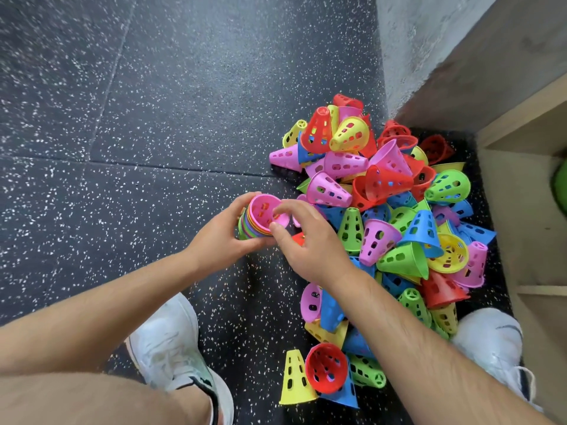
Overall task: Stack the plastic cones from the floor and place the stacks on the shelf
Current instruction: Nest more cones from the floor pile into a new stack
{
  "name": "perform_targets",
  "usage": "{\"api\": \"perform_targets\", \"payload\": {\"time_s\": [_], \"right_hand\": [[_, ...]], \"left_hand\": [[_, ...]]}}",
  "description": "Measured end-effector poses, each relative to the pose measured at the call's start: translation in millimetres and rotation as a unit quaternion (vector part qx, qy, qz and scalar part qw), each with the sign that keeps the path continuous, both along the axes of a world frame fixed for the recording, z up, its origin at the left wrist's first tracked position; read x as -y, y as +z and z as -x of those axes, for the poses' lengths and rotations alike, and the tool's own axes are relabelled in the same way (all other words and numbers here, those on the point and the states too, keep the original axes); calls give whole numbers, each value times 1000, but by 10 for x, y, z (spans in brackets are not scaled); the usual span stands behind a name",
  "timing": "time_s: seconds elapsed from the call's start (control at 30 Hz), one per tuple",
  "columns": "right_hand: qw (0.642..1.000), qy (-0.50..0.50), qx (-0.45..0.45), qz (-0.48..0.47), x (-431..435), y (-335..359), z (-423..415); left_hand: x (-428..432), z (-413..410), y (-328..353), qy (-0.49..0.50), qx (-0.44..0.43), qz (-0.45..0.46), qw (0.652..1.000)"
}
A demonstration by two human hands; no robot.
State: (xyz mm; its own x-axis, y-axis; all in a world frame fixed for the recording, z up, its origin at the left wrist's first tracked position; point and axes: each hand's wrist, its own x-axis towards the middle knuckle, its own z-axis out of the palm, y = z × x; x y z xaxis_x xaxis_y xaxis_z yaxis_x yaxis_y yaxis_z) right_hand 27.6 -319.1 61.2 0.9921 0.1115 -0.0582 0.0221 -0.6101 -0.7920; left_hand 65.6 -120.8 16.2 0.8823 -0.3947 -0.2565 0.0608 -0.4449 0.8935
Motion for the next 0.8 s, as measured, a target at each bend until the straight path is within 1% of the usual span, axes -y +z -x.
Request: {"api": "perform_targets", "payload": {"time_s": [0.1, 0.2, 0.37, 0.43, 0.53, 0.67, 0.73, 0.8], "right_hand": [[998, -23, 38, 40, 80, -10, -209], [987, -68, 89, 115, 234, 8, -514], [958, -117, 105, 239, 482, 161, -1111], [952, -110, 87, 272, 558, 246, -1340], [945, -65, 39, 317, 617, 307, -1633], [911, -7, -5, 413, 631, 226, -1874], [900, 2, -4, 435, 637, 191, -1883], [899, 3, 18, 437, 636, 182, -1831]], "left_hand": [[44, -120, 5, 3, 6, -12, 1000], [108, -295, 22, 1, 17, -22, 1000], [217, -656, 6, 3, 22, -18, 1000], [264, -792, 5, 7, 22, -17, 1000], [346, -959, 27, 11, 26, -12, 1000], [412, -1113, 29, 3, 21, -13, 1000], [427, -1152, 14, 0, 18, -16, 1000], [440, -1168, 0, -2, 16, -21, 1000]]}}
